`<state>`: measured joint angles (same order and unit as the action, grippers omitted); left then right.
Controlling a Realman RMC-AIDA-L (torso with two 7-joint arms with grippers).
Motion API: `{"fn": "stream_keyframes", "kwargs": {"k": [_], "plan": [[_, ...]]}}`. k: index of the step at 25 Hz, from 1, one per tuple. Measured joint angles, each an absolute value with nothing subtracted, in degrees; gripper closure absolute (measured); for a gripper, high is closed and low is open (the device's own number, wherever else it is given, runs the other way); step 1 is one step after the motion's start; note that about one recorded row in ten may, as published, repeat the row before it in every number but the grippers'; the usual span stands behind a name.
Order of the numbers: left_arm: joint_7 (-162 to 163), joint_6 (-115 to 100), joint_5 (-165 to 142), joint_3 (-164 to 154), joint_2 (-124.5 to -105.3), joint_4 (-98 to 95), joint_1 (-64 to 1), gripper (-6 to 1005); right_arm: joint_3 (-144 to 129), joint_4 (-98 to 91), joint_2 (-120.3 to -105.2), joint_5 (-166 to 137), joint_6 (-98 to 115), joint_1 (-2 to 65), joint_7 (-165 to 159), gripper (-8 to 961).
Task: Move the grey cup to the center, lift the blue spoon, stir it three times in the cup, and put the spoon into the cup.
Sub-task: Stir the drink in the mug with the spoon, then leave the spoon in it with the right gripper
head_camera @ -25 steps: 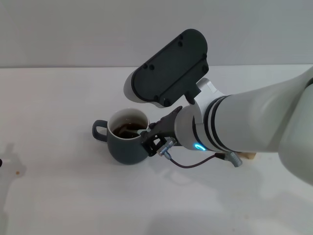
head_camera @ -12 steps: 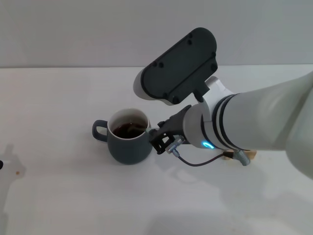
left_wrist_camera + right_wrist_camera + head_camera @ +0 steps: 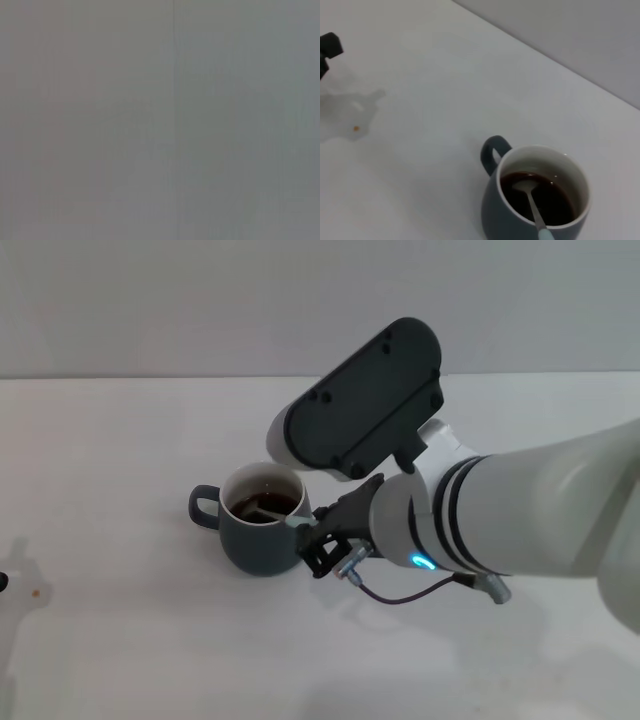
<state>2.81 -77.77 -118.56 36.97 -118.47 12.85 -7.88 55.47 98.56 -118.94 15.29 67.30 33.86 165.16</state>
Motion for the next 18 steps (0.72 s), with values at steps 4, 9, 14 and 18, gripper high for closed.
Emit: {"fn": "stream_keyframes", "kwargs": {"k": [4,9,14,18], "plan": [[2.8,-77.8,-118.6,36.9,-118.47,12.8,-7.8,1001,55.3,98.1,-119.05,15.4,66.3,34.2,165.1,791],[2.8,-77.9,-118.6,37.1,-118.47,12.7,-7.8,1001,55.3,97.1,-119.13,16.1,65.0,34.8,165.0,791],[2.8,-77.9,-118.6,37.3,-118.47,12.7,-7.8,1001,56.1,96.0,-119.18,16.2,64.0,35.6,165.0,791],[2.8,-77.8,-118.6,37.4,-118.47,12.7,-8.1,1000,57.6,95.1,-119.01,15.8,63.1,35.8,165.0,791]]}}
